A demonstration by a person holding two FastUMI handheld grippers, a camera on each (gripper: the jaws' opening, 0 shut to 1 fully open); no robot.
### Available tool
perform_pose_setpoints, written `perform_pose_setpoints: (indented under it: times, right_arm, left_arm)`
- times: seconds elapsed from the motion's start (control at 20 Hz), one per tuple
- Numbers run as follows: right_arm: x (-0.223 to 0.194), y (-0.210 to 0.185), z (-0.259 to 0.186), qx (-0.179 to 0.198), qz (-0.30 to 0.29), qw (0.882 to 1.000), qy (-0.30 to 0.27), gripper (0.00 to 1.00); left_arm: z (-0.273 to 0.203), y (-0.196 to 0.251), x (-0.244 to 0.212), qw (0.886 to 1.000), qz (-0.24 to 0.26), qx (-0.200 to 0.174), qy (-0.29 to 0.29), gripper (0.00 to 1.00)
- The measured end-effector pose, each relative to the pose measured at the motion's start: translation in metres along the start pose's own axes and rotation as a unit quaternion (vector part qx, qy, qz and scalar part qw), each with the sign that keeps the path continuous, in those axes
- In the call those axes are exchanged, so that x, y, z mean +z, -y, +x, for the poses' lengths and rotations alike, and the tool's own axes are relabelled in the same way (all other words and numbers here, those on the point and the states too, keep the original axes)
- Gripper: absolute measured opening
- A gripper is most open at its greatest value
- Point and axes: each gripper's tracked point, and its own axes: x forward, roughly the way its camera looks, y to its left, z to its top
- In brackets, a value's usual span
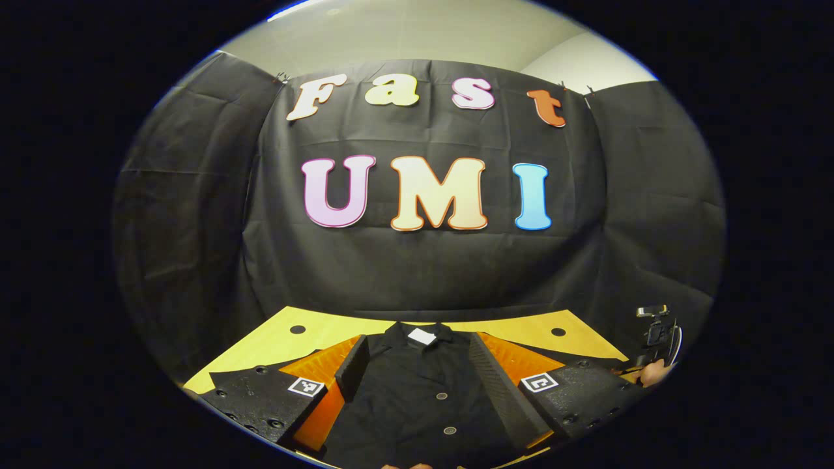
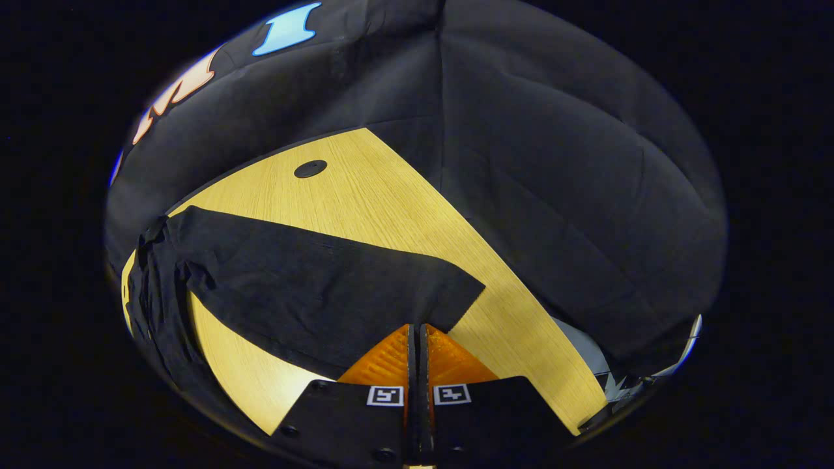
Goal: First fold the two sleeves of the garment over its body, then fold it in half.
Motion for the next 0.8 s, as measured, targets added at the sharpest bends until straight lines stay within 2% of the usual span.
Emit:
perform_pose_setpoints:
  times: [0.05, 0.1, 0.3, 0.4, 0.55, 0.6, 0.8]
  right_arm:
    - [0.001, -0.002, -0.001, 0.001, 0.003, 1.0, -0.004, 0.03]
    - [0.003, -0.003, -0.003, 0.002, 0.004, 1.0, -0.005, 0.03]
    - [0.018, -0.024, -0.032, 0.016, -0.019, 1.0, 0.018, 0.02]
    - [0.031, -0.045, -0.056, 0.042, -0.033, 0.998, 0.036, 0.02]
    - [0.047, -0.098, -0.088, 0.082, -0.063, 0.993, 0.063, 0.02]
    - [0.051, -0.118, -0.097, 0.101, -0.071, 0.99, 0.068, 0.0]
    - [0.061, -0.208, -0.14, 0.169, -0.099, 0.977, 0.084, 0.02]
  left_arm:
    - [0.002, -0.007, -0.004, 1.0, -0.003, 0.002, -0.005, 0.99]
    - [0.004, -0.014, -0.006, 1.0, -0.007, 0.006, -0.01, 0.93]
    - [0.011, -0.043, -0.012, 1.0, -0.017, 0.016, -0.015, 0.9]
    - [0.015, -0.059, -0.013, 1.0, -0.017, 0.021, -0.015, 0.92]
    - [0.018, -0.077, -0.012, 0.999, -0.015, 0.025, -0.012, 0.9]
    - [0.019, -0.084, -0.013, 0.999, -0.015, 0.027, -0.012, 0.92]
    - [0.019, -0.111, -0.019, 0.999, -0.021, 0.033, -0.017, 0.93]
